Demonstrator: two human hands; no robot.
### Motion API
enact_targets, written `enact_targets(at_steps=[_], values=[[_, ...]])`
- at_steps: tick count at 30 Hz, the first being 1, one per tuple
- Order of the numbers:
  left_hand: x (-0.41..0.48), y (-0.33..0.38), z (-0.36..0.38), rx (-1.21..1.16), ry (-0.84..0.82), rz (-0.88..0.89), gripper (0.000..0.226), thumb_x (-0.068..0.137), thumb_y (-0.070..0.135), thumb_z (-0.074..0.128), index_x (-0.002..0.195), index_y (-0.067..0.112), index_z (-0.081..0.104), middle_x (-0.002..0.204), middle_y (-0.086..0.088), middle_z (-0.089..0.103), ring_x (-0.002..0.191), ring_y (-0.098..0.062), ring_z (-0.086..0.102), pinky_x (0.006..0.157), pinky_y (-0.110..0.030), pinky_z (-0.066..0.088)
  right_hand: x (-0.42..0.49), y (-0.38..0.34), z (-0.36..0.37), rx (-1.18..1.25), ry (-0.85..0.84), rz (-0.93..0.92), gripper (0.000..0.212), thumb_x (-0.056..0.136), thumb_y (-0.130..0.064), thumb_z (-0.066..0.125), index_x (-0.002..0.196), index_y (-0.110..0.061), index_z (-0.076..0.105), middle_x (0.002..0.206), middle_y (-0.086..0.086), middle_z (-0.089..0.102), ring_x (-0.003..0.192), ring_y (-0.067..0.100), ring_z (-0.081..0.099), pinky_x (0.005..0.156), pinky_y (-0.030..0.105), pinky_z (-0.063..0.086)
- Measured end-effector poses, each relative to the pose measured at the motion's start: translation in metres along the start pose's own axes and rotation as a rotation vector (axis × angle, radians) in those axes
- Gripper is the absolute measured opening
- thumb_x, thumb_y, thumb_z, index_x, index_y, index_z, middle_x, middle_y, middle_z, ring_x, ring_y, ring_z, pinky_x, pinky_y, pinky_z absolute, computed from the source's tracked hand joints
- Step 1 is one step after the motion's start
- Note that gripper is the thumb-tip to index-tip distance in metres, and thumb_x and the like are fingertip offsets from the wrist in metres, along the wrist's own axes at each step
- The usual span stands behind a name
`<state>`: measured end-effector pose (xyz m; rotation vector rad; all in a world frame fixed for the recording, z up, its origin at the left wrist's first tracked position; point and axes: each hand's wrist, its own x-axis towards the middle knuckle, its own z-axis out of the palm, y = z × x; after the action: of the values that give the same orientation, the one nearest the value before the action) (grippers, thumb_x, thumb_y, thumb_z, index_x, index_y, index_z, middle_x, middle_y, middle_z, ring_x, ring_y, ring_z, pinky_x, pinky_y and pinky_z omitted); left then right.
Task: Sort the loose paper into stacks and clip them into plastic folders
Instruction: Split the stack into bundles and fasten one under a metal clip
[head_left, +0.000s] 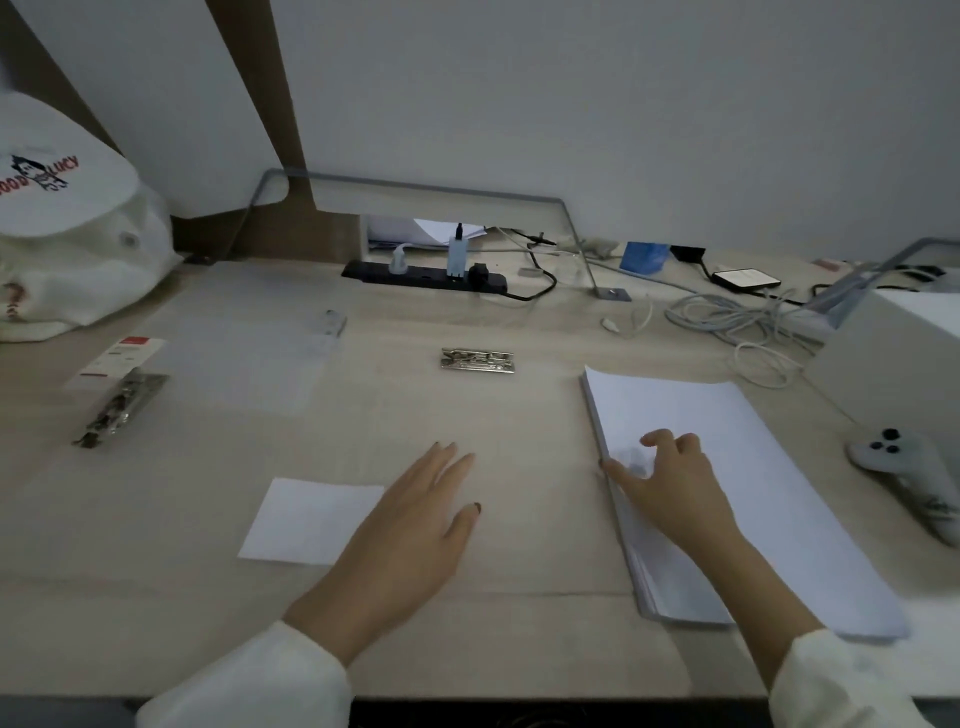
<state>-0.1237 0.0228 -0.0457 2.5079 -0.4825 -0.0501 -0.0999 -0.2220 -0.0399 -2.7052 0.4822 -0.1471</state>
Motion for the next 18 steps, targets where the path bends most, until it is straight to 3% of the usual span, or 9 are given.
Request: enact_targets(at_steps=[4, 7, 9, 11, 12, 14, 16, 18], values=[[0.034, 0.043, 0.025, -0.31, -0.07, 0.066, 0.046, 0.098, 0.021, 0.038, 0.144, 0.021, 0.03, 0.153, 0.01, 0.025, 0.136, 0.003, 0.02, 0.11, -0.012, 0.013, -0.004, 0.001, 0.012, -0.266, 0.067, -0.061, 0.057, 0.087, -0.056, 0.043, 0.119, -0.009, 0.048, 0.119, 0.011, 0.045, 0.111, 0.027, 0.044, 0.089, 0.032, 0.041], [0.059, 0.072, 0.035, -0.606, -0.115, -0.018, 0.042, 0.096, 0.012, 0.041, 0.138, 0.013, 0.039, 0.144, 0.005, 0.038, 0.13, -0.002, 0.034, 0.104, -0.013, 0.023, -0.002, 0.001, 0.016, -0.307, 0.111, -0.06, 0.048, 0.088, -0.05, 0.042, 0.111, -0.009, 0.051, 0.113, 0.01, 0.047, 0.106, 0.026, 0.045, 0.082, 0.032, 0.044], [0.075, 0.085, 0.042, -0.782, -0.18, -0.143, 0.026, 0.095, 0.008, 0.041, 0.115, 0.018, 0.054, 0.117, 0.012, 0.051, 0.116, -0.008, 0.047, 0.09, -0.016, 0.035, 0.0, -0.001, 0.019, -0.303, 0.115, -0.034, 0.044, 0.085, -0.046, 0.05, 0.102, -0.006, 0.055, 0.107, 0.011, 0.051, 0.1, 0.028, 0.05, 0.072, 0.034, 0.044], [0.091, 0.091, 0.05, -0.853, -0.21, -0.238, 0.022, 0.09, 0.008, 0.044, 0.077, 0.027, 0.045, 0.081, 0.016, 0.044, 0.083, -0.006, 0.047, 0.074, -0.021, 0.036, -0.001, -0.007, 0.018, -0.272, 0.135, -0.082, 0.036, 0.072, -0.037, 0.069, 0.078, -0.002, 0.06, 0.084, 0.014, 0.057, 0.076, 0.031, 0.057, 0.05, 0.029, 0.035], [0.099, 0.092, 0.055, -0.888, -0.225, -0.28, 0.021, 0.083, 0.011, 0.046, 0.07, 0.026, 0.038, 0.072, 0.011, 0.039, 0.072, -0.008, 0.041, 0.072, -0.026, 0.035, 0.0, -0.006, 0.017, -0.286, 0.169, -0.105, 0.035, 0.068, -0.035, 0.073, 0.07, -0.002, 0.06, 0.076, 0.014, 0.057, 0.067, 0.03, 0.057, 0.046, 0.025, 0.029], [0.11, 0.093, 0.061, -0.996, -0.243, -0.356, 0.023, 0.074, 0.008, 0.045, 0.062, 0.021, 0.031, 0.064, 0.003, 0.034, 0.063, -0.013, 0.035, 0.066, -0.028, 0.033, 0.004, -0.003, 0.011, -0.241, 0.161, -0.104, 0.037, 0.08, -0.039, 0.061, 0.085, -0.003, 0.062, 0.09, 0.012, 0.057, 0.08, 0.029, 0.058, 0.053, 0.027, 0.032], [0.117, 0.093, 0.066, -1.1, -0.265, -0.411, 0.031, 0.084, -0.001, 0.039, 0.061, 0.018, 0.032, 0.065, -0.002, 0.04, 0.064, -0.014, 0.044, 0.061, -0.021, 0.041, 0.011, 0.007, 0.003, -0.121, 0.089, -0.07, 0.04, 0.088, -0.043, 0.049, 0.107, -0.01, 0.061, 0.109, 0.008, 0.055, 0.096, 0.025, 0.057, 0.067, 0.028, 0.039], [0.118, 0.095, 0.069, -1.13, -0.319, -0.415, 0.029, 0.088, -0.002, 0.036, 0.065, 0.013, 0.044, 0.074, -0.005, 0.056, 0.073, -0.015, 0.058, 0.072, -0.022, 0.051, 0.016, 0.017, -0.006, 0.046, 0.041, -0.043, 0.036, 0.087, -0.042, 0.051, 0.109, -0.017, 0.063, 0.11, 0.002, 0.057, 0.091, 0.018, 0.058, 0.068, 0.023, 0.039]])
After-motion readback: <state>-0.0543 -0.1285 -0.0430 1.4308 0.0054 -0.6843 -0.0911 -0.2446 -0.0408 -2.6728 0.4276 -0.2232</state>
